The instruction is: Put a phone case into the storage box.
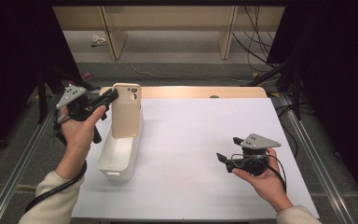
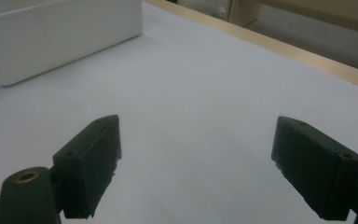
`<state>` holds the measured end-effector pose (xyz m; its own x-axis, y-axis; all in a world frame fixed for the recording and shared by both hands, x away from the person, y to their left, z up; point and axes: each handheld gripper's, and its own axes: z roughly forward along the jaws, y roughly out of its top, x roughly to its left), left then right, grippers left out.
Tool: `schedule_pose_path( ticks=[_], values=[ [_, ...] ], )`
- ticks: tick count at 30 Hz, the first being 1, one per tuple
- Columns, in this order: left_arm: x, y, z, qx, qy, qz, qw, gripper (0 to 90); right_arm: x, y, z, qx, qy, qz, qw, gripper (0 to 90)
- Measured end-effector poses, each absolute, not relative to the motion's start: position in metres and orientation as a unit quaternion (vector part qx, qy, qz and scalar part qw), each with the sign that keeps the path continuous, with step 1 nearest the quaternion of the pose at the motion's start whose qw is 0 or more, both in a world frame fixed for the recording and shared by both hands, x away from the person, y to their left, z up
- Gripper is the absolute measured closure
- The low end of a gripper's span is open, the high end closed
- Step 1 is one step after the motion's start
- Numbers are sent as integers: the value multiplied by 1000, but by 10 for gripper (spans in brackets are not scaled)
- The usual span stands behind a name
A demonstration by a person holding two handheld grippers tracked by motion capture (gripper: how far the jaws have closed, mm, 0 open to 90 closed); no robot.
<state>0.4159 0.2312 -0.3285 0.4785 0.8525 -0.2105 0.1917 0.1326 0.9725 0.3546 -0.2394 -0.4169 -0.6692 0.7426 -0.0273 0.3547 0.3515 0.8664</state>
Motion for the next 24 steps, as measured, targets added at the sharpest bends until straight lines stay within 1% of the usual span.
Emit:
schedule_pose_path(
  ticks=[9,24],
  values=[
    [418,236,-331,605,433,277,608,821,355,-239,-417,346,793,453,215,166],
    [424,243,-337,597,442,281,608,821,355,-240,-417,346,793,453,215,166]
  ],
)
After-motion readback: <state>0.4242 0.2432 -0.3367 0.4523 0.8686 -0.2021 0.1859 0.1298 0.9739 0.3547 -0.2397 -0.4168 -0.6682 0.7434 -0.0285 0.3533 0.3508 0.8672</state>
